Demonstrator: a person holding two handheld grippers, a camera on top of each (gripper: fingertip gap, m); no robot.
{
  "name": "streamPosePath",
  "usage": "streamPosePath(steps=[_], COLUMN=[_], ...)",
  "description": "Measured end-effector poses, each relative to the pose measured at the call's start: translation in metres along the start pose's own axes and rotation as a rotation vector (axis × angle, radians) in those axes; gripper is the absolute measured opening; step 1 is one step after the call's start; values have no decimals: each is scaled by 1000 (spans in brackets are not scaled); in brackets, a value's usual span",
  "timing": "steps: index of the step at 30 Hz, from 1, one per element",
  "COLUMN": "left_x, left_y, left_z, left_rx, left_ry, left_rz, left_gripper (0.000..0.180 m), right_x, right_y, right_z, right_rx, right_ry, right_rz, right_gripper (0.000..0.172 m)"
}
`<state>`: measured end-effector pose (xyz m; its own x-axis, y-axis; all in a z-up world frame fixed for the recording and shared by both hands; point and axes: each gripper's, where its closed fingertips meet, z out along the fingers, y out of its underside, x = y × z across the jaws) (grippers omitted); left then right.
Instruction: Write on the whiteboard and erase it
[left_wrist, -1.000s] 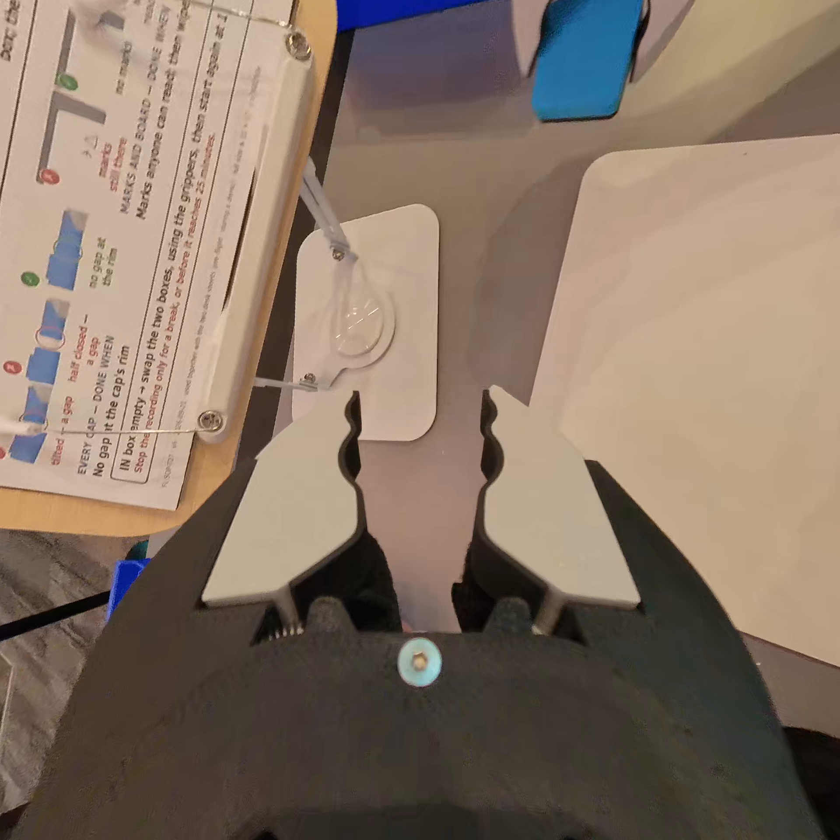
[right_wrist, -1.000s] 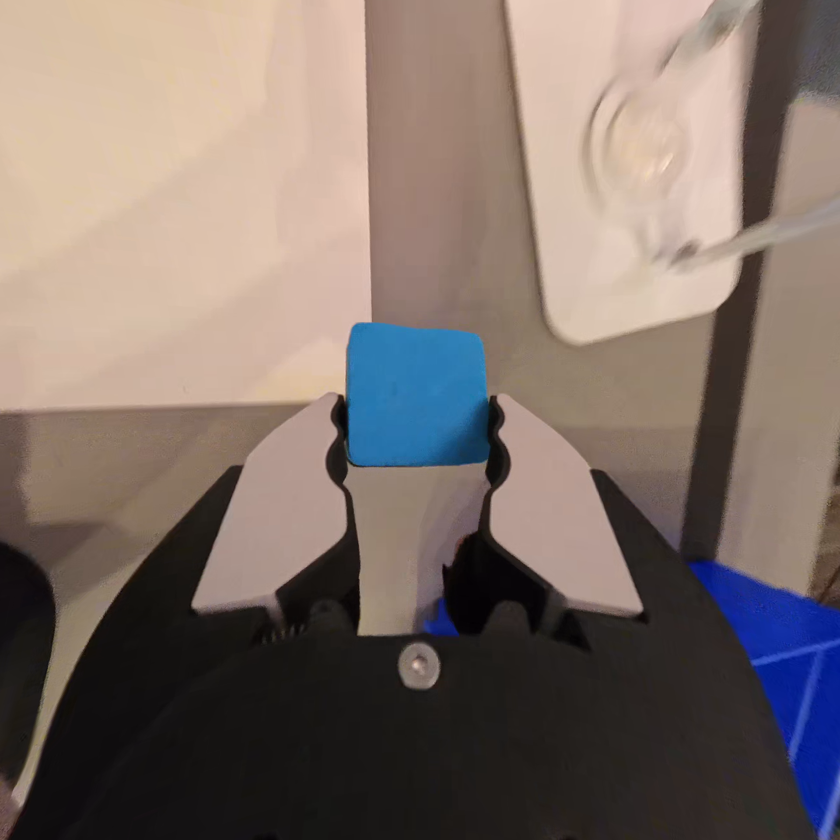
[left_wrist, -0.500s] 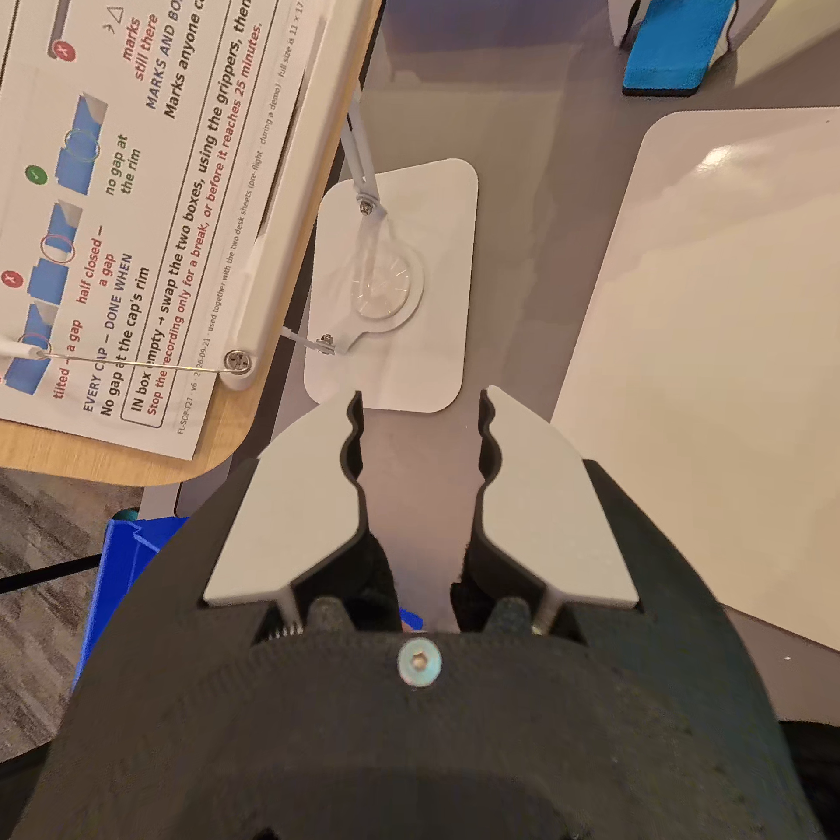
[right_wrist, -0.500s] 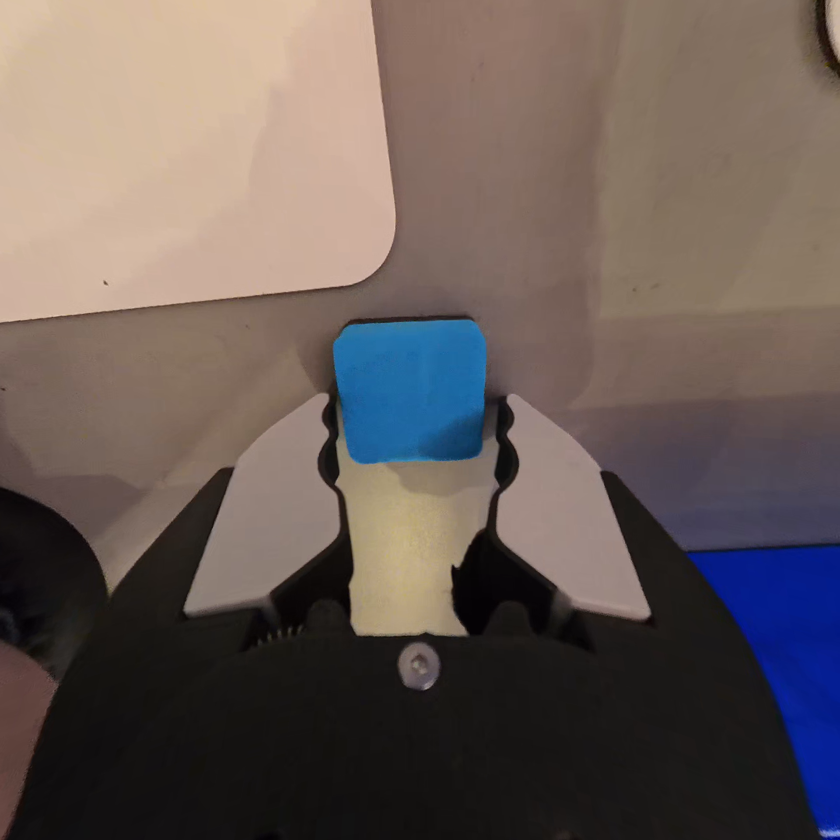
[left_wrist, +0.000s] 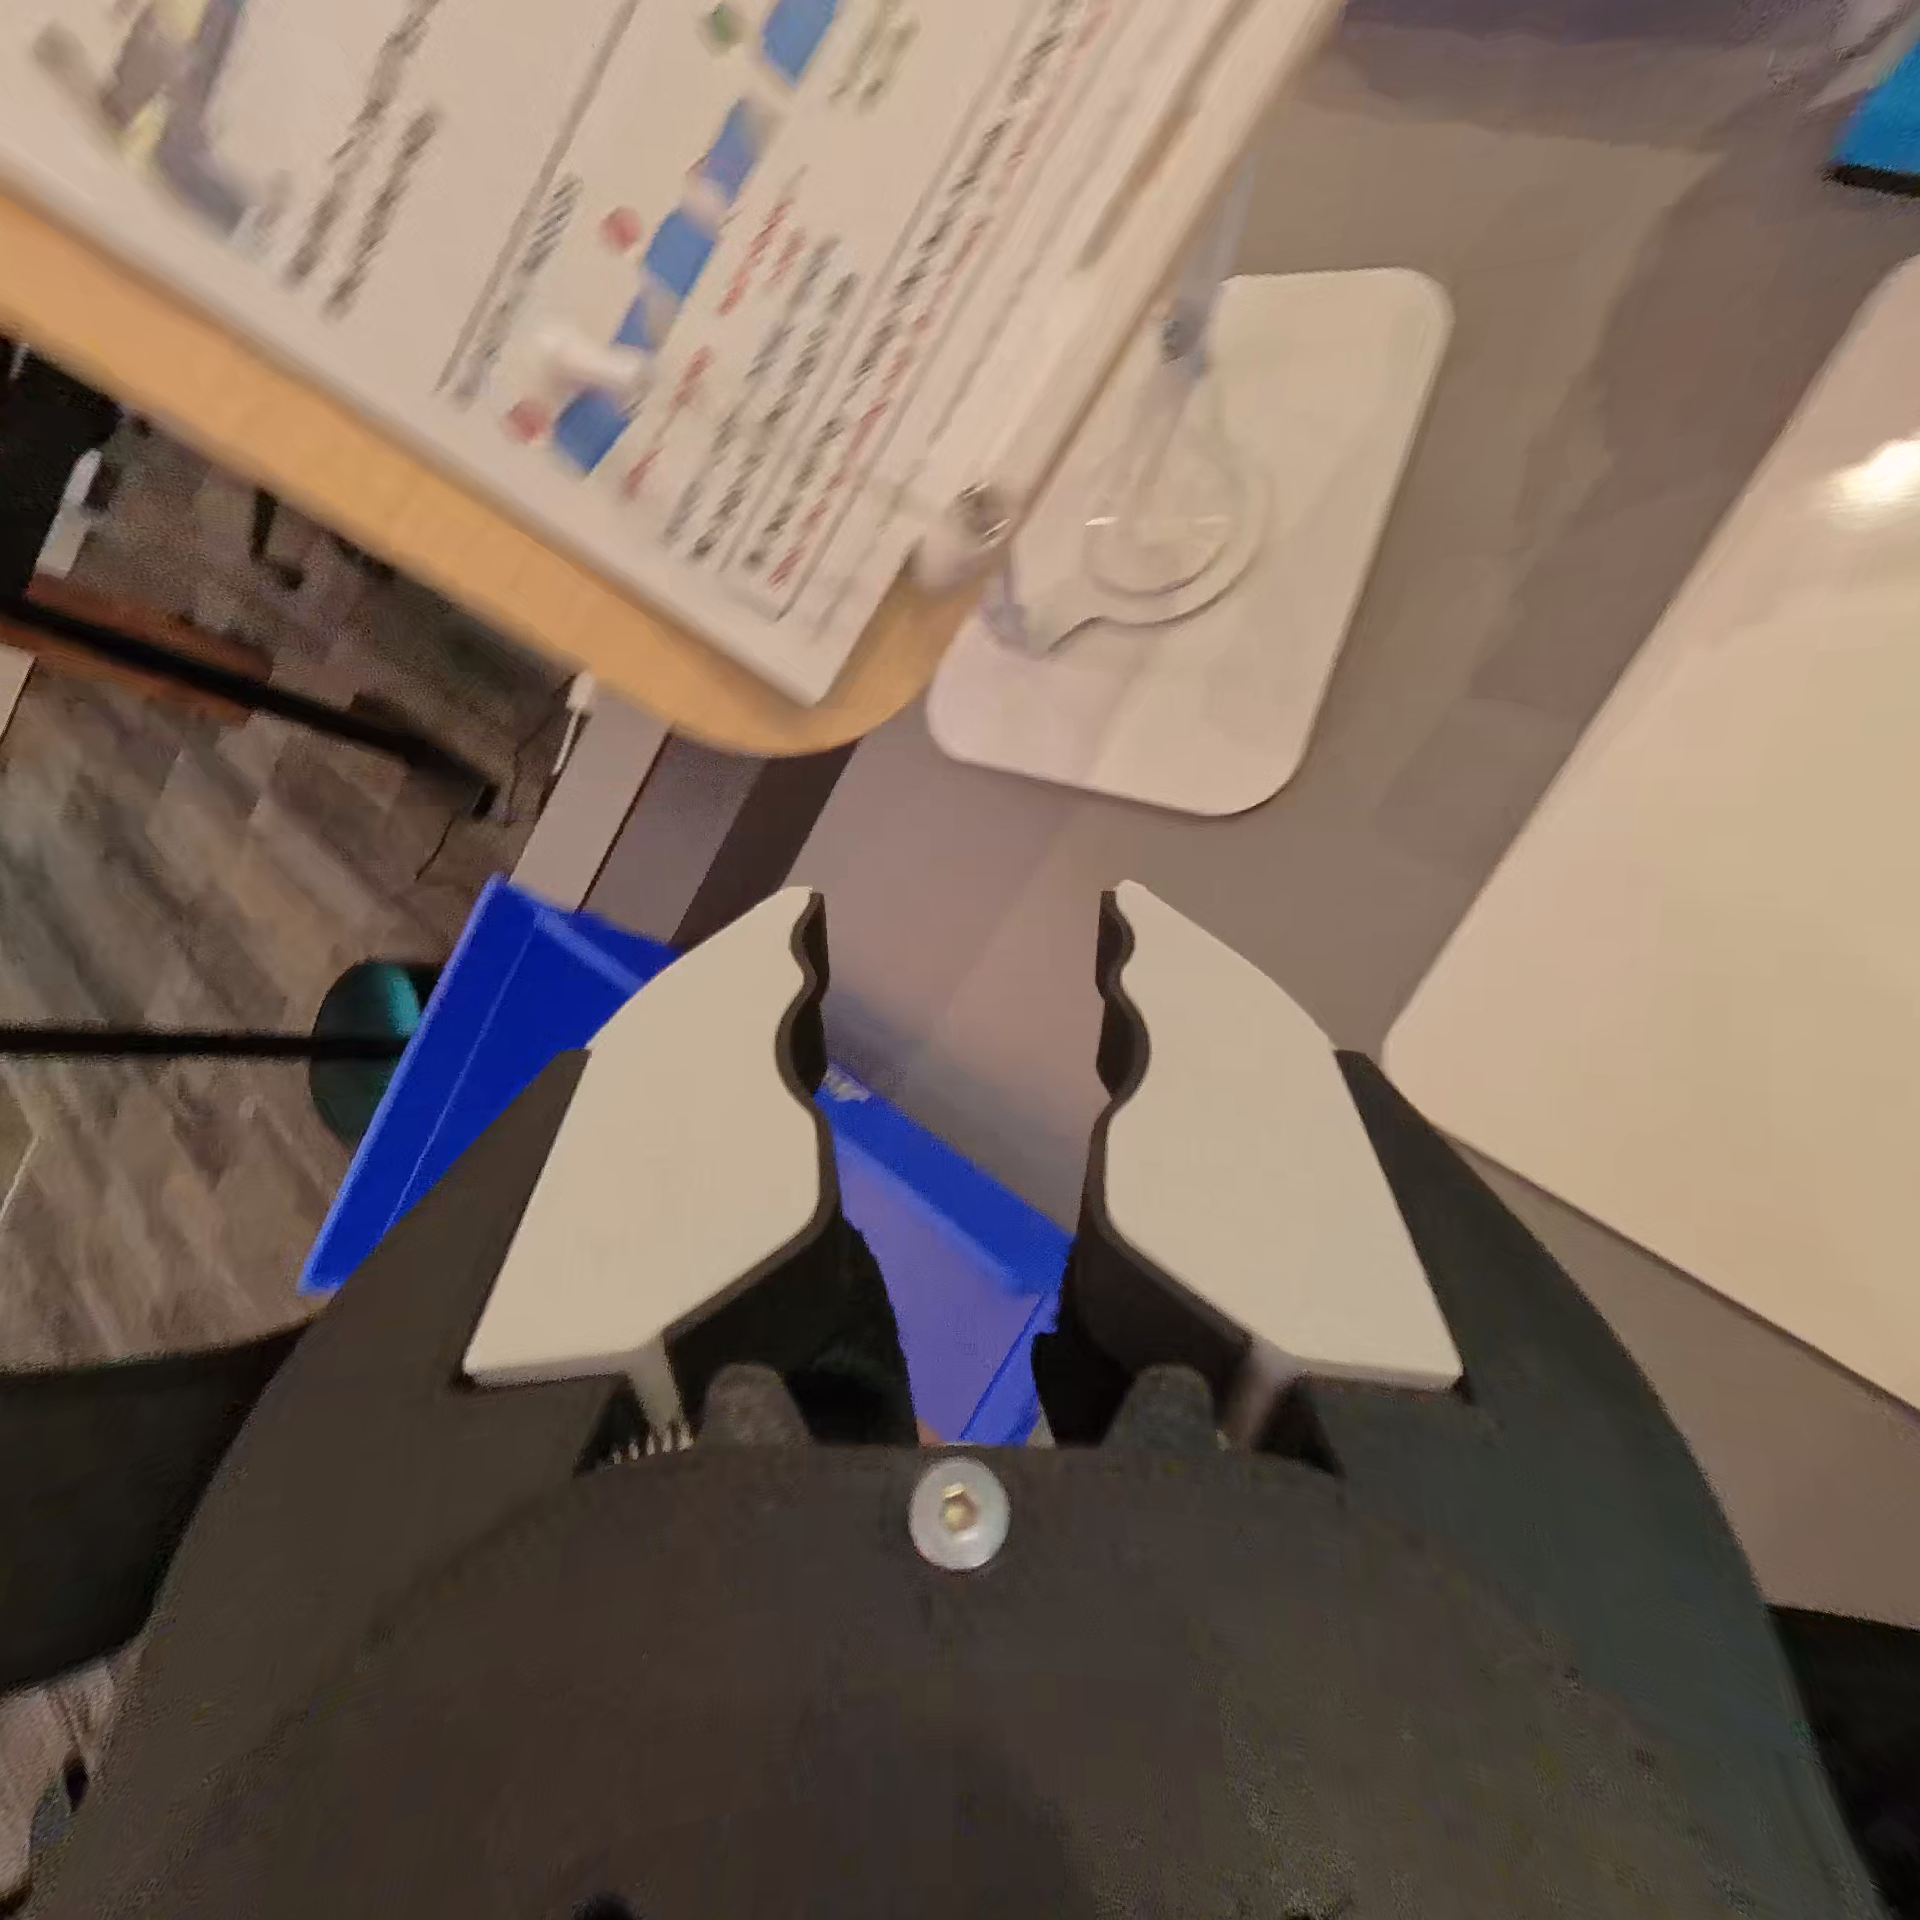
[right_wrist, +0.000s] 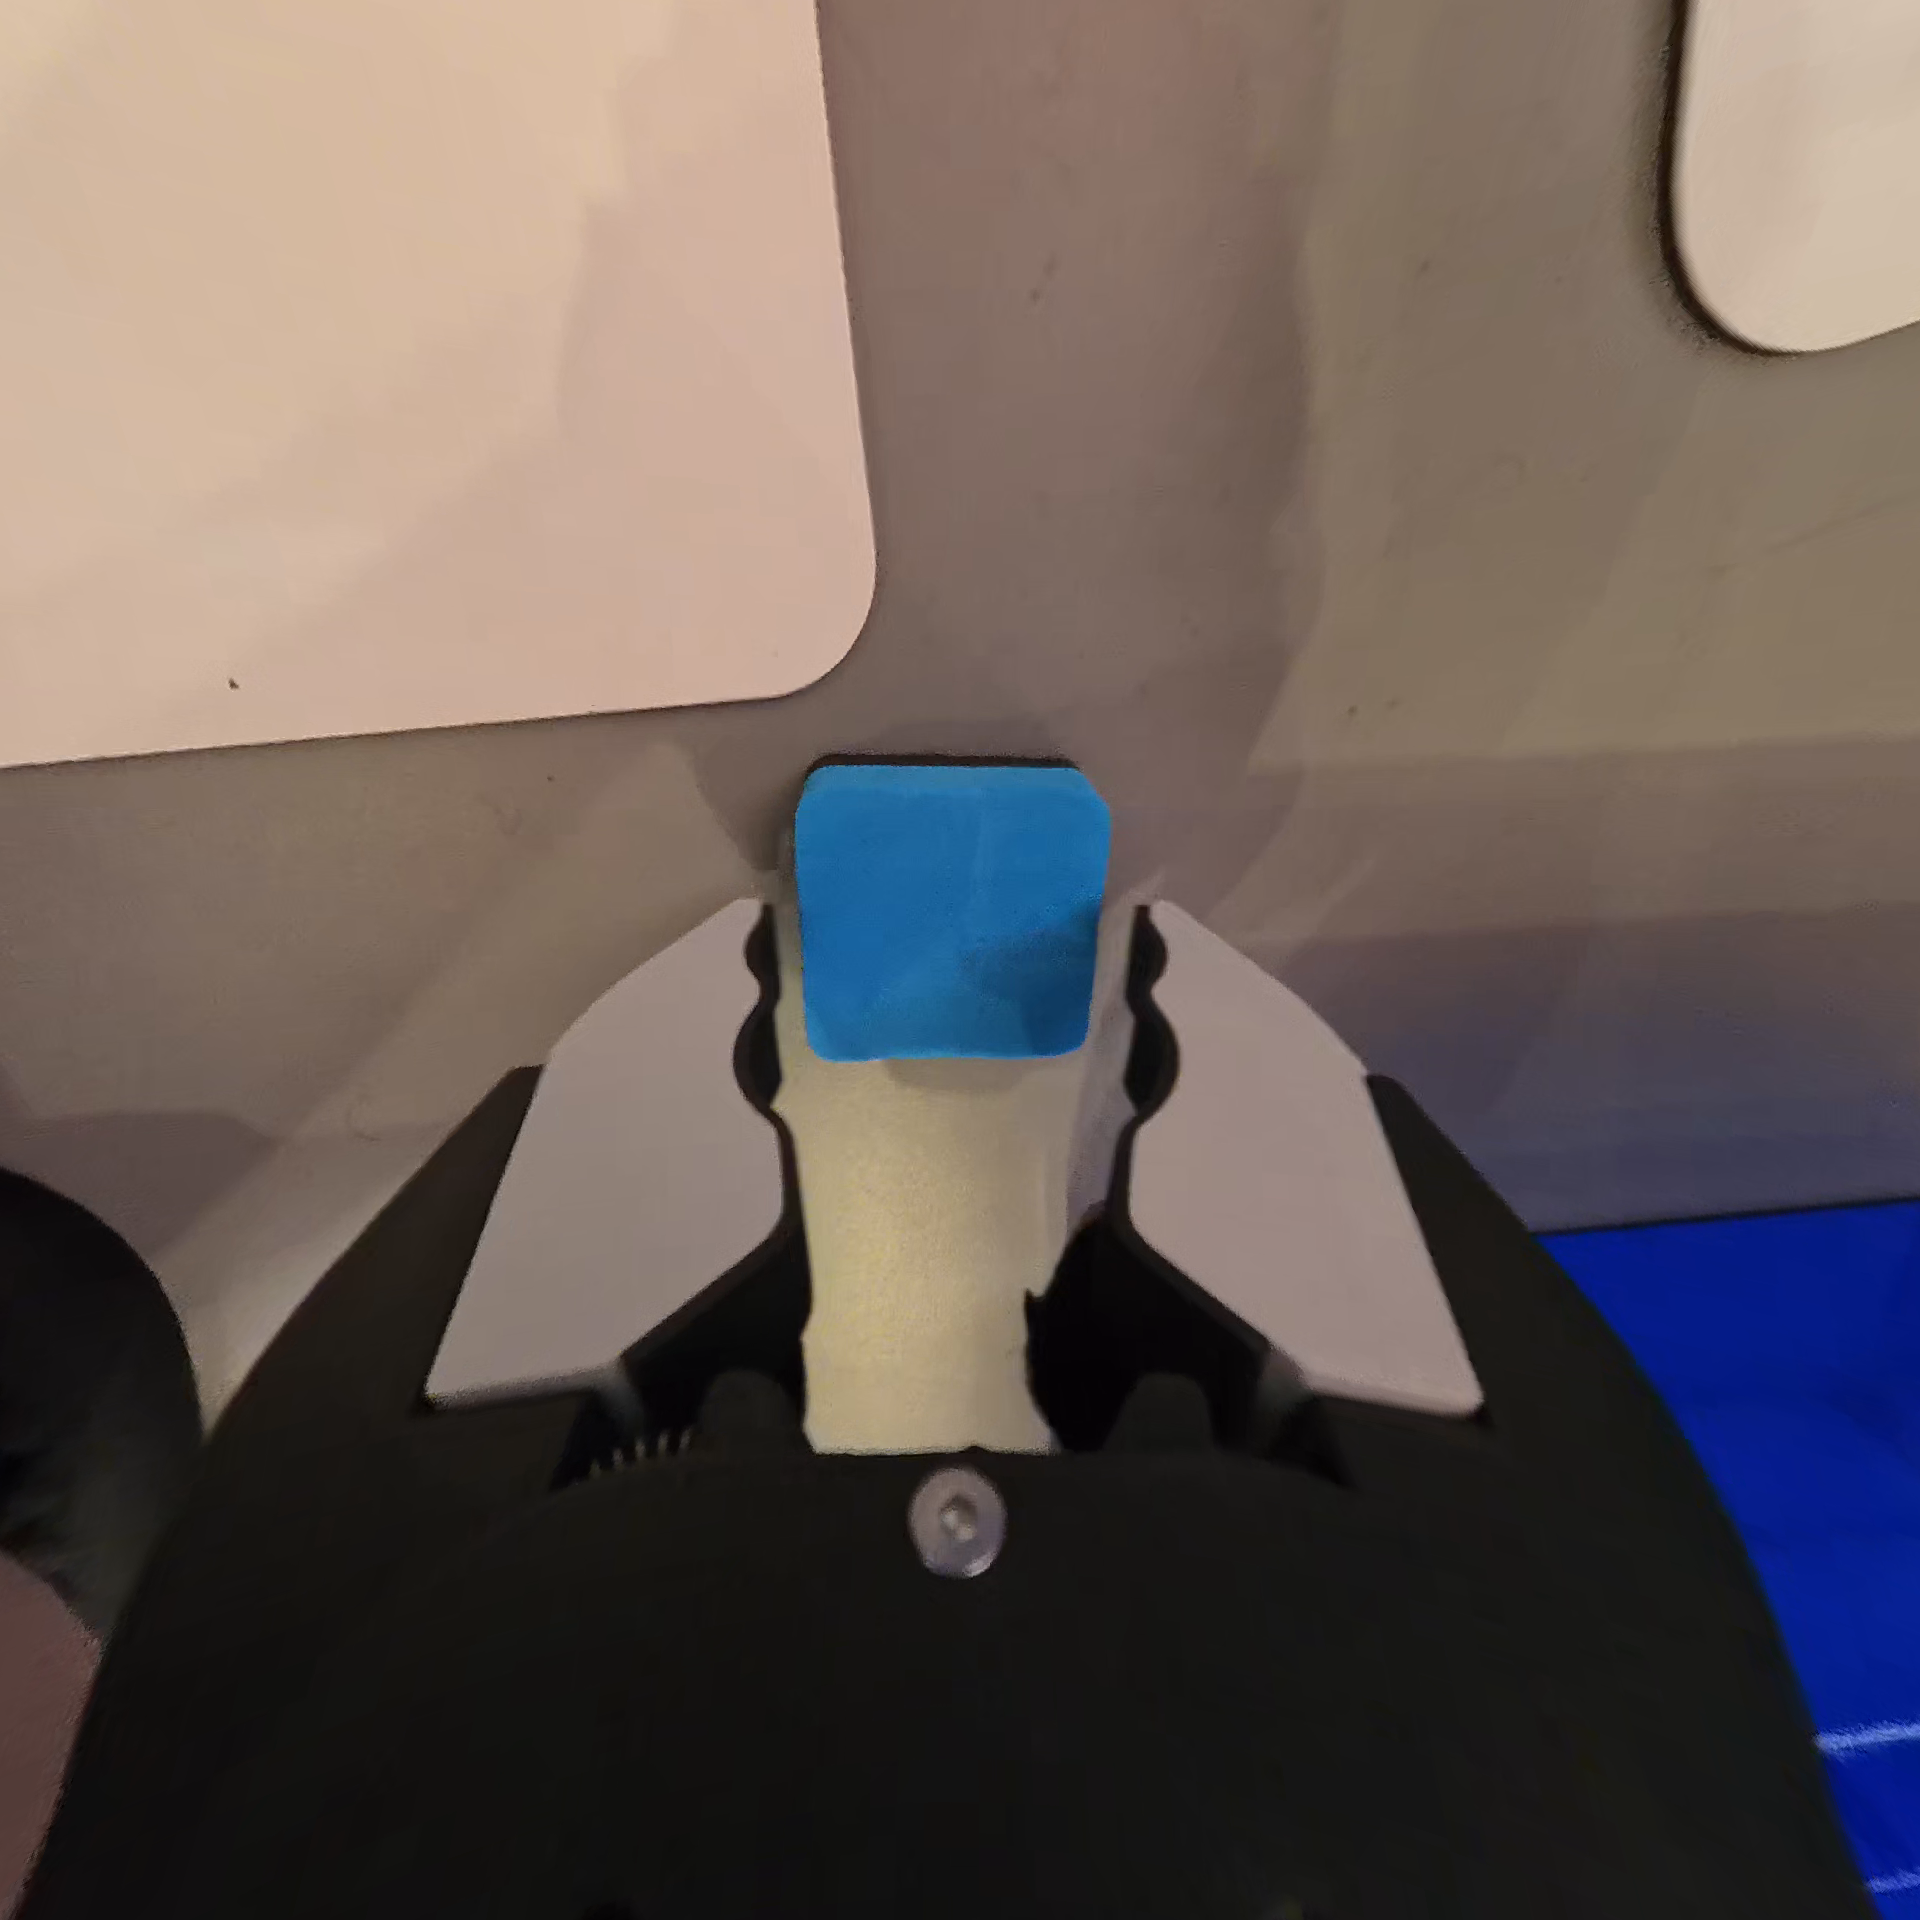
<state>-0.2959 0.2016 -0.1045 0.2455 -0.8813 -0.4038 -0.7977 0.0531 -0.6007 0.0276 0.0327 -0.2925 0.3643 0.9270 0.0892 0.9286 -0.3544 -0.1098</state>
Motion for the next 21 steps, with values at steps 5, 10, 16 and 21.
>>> streamPosePath(steps=[5,10,16,21], left_x=[-62,-96,-117,-126], left_y=[60,141,222,275], left_z=[-9,10,46,62], left_rx=[-66,-232,-410,-557], left_ry=[-113,-126,-179,-259], left_rz=[-196,-412,-589,-677], left_gripper=[49,51,56,43], right_x=[3,12,18,18], right_y=[-5,-12,-12,-16], right_z=[-8,-14,-14,-14], right_rx=[37,73,83,98], right_ry=[17,68,92,98], right_rz=[9,14,13,0], right_gripper=[75,70,75,74])
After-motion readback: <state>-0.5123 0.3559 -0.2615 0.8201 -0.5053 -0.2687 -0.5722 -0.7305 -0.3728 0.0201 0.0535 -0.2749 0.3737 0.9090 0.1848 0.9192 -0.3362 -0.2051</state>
